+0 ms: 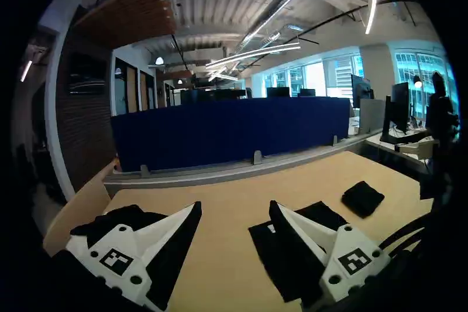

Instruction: Fold towel

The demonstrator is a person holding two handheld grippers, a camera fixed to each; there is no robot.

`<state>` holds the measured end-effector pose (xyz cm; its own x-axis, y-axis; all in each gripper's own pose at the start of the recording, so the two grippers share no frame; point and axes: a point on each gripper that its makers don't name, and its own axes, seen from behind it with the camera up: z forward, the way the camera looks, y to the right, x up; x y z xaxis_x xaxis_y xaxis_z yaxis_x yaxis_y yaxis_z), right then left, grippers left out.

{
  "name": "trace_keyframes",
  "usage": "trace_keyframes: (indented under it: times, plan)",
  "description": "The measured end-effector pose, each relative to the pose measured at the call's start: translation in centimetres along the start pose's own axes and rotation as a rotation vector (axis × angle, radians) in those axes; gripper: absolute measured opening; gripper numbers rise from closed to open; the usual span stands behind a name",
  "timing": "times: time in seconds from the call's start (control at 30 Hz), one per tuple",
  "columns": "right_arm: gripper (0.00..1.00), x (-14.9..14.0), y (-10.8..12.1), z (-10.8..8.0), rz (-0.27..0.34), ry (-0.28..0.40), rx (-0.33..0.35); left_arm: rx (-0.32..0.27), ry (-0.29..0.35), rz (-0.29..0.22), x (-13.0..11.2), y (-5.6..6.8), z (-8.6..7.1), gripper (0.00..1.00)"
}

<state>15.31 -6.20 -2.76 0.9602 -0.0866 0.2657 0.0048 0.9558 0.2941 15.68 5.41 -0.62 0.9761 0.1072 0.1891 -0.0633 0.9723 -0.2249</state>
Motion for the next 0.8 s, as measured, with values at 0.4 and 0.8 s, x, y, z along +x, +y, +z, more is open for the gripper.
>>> trace_keyframes:
  times: [0.4,0.8]
  plan:
    - [1.0,-2.6,-2.9,-0.4,-0.059,-0.177,0.187,-0.209,-0.148,0.017,-2.7,4.9,-0.3,0.85]
    - [1.0,-6.1,-4.4,0.4,-0.1,-0.252,0.227,-0.276,-0.215,0.039,-6.4,7.0,0.0,0.85]
